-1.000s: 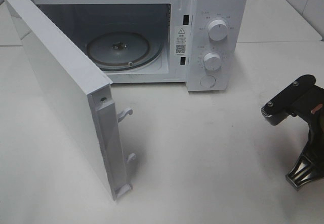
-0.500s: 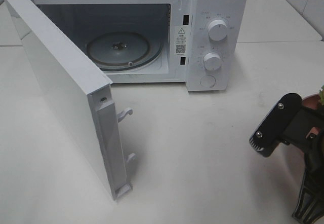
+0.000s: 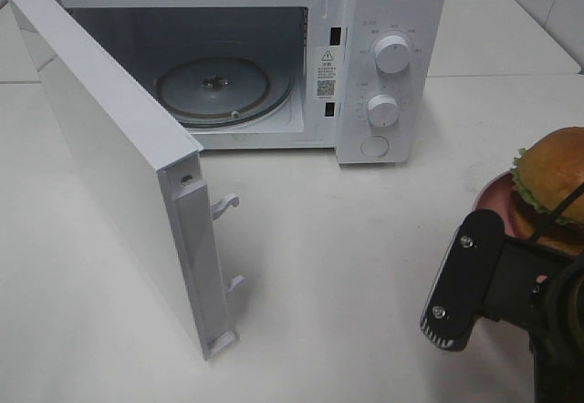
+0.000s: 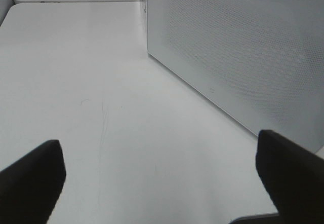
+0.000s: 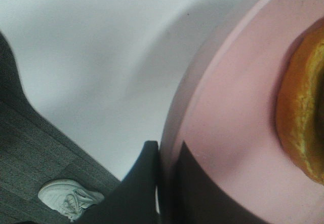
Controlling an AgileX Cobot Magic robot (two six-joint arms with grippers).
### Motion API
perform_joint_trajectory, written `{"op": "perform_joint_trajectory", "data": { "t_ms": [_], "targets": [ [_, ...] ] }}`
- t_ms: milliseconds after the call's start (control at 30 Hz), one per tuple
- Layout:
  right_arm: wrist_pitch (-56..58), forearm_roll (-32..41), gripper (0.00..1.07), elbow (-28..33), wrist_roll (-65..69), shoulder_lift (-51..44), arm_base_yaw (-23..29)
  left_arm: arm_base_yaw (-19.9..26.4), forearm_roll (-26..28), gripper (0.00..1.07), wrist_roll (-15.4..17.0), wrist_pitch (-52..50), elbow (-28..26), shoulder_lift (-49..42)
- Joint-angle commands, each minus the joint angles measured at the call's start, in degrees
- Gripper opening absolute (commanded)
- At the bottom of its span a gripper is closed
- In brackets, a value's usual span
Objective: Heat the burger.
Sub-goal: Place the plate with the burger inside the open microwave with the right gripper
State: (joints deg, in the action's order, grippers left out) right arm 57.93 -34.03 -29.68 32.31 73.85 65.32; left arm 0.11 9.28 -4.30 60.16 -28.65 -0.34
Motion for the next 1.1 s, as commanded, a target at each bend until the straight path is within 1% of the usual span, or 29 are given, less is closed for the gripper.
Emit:
{"op": "perform_joint_trajectory", "data": {
  "t_ms": [33, 67, 167, 233, 333, 600, 667, 967, 1067, 1100],
  "targets": [
    [2.41, -3.04, 0.00, 0.23, -2.01, -0.46, 2.98, 0.06, 0.00, 0.94, 0.06, -0.74, 0.11, -1.38],
    [2.29, -3.04, 0.00, 0.23, -3.27, -0.46, 4.53, 0.06, 0.00, 0.94, 0.06, -0.74, 0.11, -1.38],
    [2.29, -3.04, 0.00, 0.23, -3.95, -0.46, 5.33, 0.06, 0.00, 0.94, 0.06, -0.74, 0.11, -1.38],
    [1.60, -3.04, 0.00, 0.23, -6.65, -0.46, 7.73, 0.06, 0.00, 0.94, 0.06, -0.74, 0.11, -1.38],
    [-0.06, -3.09, 0.00, 0.23, -8.88, -0.46, 8.42, 0.06, 0.00, 0.94, 0.06, -0.74, 0.11, -1.38],
    [-3.44, -3.09, 0.00, 0.23, -14.09, -0.46, 8.42, 0.06, 0.00, 0.94, 0.06, -0.74, 0.11, -1.38],
    [-5.44, -3.32, 0.00, 0.23, -17.88, -0.46, 8.42, 0.06, 0.00, 0.94, 0.06, -0.74, 0.11, -1.38],
    [-7.33, -3.50, 0.00, 0.17, -20.05, -0.46, 8.42, 0.06, 0.00, 0.94, 0.06, -0.74, 0.11, -1.38],
    [-9.45, -3.67, 0.00, 0.17, -20.23, -0.46, 8.42, 0.06, 0.00, 0.94, 0.06, -0.74, 0.11, -1.38],
    [-11.46, -4.70, 0.00, 0.17, -21.03, -0.46, 8.42, 0.06, 0.00, 0.94, 0.06, -0.74, 0.11, -1.38]
  ]
}}
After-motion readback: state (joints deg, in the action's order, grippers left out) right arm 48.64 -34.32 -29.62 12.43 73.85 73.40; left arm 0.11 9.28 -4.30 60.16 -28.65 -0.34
